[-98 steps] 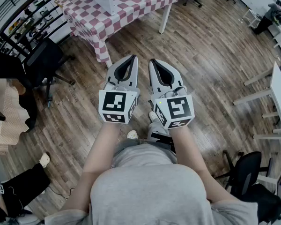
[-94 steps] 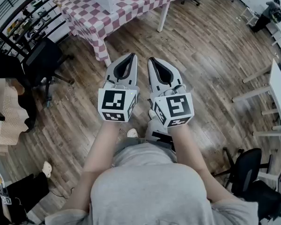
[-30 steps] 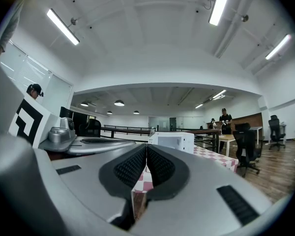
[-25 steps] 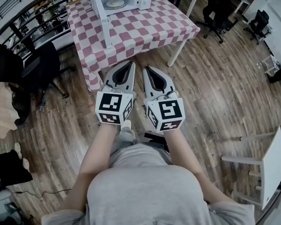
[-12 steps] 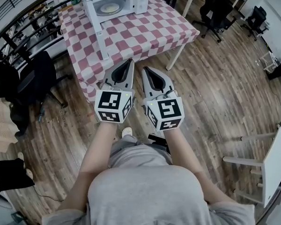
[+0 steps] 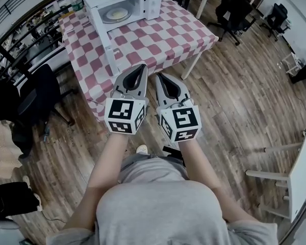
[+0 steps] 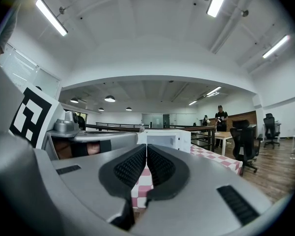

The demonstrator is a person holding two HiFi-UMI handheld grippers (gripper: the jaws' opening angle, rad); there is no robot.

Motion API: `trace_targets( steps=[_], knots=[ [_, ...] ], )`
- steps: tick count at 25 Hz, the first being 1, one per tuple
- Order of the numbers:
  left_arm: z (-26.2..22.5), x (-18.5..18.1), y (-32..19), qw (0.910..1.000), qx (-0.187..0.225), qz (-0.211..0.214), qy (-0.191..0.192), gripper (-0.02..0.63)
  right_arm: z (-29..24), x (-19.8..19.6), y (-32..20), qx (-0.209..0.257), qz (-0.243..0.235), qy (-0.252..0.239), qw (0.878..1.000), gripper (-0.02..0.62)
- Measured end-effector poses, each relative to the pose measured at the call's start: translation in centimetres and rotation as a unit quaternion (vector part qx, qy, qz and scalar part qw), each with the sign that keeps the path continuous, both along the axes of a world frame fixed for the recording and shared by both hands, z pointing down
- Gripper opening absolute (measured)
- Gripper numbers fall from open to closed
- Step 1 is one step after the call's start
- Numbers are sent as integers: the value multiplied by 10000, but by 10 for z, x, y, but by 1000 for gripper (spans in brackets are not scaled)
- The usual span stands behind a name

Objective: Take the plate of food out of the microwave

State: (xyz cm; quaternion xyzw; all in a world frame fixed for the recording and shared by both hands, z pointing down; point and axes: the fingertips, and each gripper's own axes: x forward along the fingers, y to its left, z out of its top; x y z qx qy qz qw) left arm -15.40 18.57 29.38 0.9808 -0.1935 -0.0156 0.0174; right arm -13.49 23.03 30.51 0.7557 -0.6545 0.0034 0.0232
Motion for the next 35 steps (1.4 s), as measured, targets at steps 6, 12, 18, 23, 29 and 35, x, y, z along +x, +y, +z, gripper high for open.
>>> trace_targets(
  steps=[6, 12, 18, 23, 29, 35],
  knots=[
    [1, 13, -23, 9998, -32, 187, -22, 2, 3, 10, -26, -28, 170, -107, 9998, 28],
    [10, 24, -40, 9995, -133, 270, -42, 2, 10, 22, -42, -116, 265, -99, 9995, 28],
    [19, 37, -53, 9993, -199, 306, -82, 2, 17, 35, -55, -215, 276, -82, 9994, 28],
    [24, 50, -66, 9994, -261, 222, -80, 2, 18, 49, -69, -238, 209, -40, 9995, 28],
    [29, 75, -87, 9995, -280, 93, -115, 2, 21, 75, -92, -303, 37, -8, 9995, 28],
    [35, 101, -106, 9993, -357, -124, -64, 2, 28, 102, -111, -333, -175, -46, 9993, 28]
  ],
)
